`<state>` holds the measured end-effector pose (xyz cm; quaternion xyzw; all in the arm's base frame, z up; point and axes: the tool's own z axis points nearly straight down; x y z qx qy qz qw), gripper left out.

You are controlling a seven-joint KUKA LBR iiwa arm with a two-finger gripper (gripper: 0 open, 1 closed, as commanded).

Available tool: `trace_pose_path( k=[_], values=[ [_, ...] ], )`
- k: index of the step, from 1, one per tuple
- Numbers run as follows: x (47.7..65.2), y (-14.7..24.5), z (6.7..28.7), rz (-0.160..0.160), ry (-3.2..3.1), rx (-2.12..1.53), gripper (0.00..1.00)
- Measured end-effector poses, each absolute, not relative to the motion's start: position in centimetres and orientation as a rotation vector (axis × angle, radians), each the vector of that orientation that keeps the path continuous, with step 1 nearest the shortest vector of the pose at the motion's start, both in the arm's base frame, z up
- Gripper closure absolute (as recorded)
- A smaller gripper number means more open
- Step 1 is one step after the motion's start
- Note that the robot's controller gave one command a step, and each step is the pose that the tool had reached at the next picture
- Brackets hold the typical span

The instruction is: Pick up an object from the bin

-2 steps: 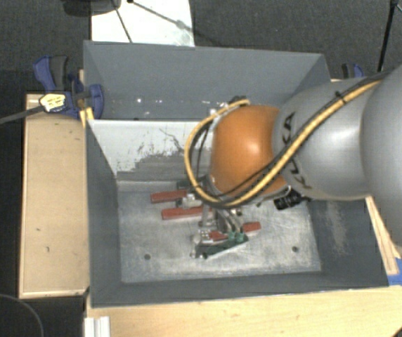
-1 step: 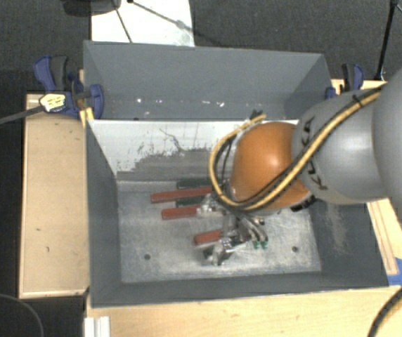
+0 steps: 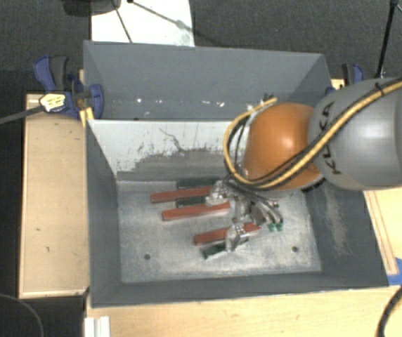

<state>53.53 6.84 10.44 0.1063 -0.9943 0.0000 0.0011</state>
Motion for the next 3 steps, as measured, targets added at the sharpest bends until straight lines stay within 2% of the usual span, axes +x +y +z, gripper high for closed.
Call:
trace_pose_path(
  k=[1, 2, 3],
  values=[
    [52.5, 4.9, 10.9, -0.001, -3.124, 0.364, 0.0],
    [53.6, 5.0, 7.6, -0.001, -3.098, 0.573, 0.0],
    [51.9, 5.0, 7.5, 0.002, -3.093, 0.644, 1.0]
  ],
)
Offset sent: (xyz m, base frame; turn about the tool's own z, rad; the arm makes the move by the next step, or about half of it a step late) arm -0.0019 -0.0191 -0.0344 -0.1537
